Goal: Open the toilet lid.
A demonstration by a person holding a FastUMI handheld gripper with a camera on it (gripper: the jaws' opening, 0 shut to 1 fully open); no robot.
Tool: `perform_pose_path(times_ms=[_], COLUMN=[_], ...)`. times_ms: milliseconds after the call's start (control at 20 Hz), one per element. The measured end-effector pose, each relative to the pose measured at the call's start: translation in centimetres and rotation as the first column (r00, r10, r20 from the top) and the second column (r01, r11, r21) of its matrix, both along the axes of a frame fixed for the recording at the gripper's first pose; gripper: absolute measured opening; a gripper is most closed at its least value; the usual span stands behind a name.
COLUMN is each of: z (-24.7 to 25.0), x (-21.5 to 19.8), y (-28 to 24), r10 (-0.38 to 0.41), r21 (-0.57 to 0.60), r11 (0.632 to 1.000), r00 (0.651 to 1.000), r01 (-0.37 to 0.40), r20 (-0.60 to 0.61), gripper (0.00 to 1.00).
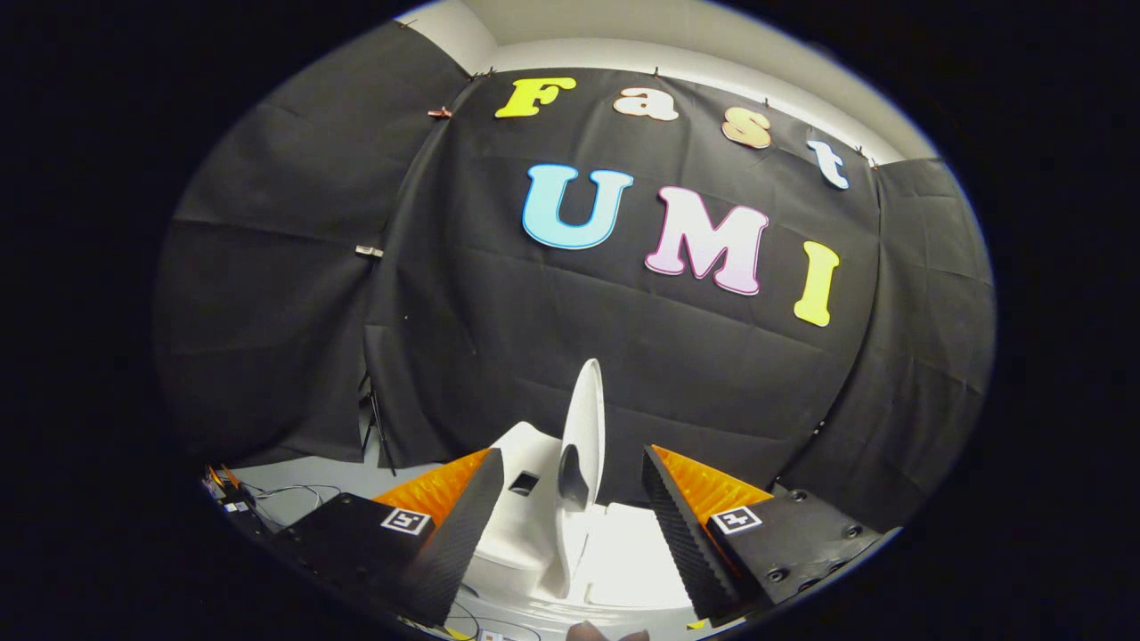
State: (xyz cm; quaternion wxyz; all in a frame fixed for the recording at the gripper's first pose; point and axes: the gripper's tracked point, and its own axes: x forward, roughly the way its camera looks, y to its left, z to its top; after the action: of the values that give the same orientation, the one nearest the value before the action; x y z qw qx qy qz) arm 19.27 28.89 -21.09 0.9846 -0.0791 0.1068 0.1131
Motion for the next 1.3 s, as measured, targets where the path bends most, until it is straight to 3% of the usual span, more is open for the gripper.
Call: perform_pose_path(times_ms=[650,1300], z=[6.0,12.2], x=[-0.5,-2.4], y=[-9.6,-22.1], r10=[-0.097,-0.206], r21=[0.092,0.133], r11=[0.992,0.974], r00=[0.992,0.961], r01=[0.089,0.184], r20=[0.080,0.184], gripper=[0.98,0.98])
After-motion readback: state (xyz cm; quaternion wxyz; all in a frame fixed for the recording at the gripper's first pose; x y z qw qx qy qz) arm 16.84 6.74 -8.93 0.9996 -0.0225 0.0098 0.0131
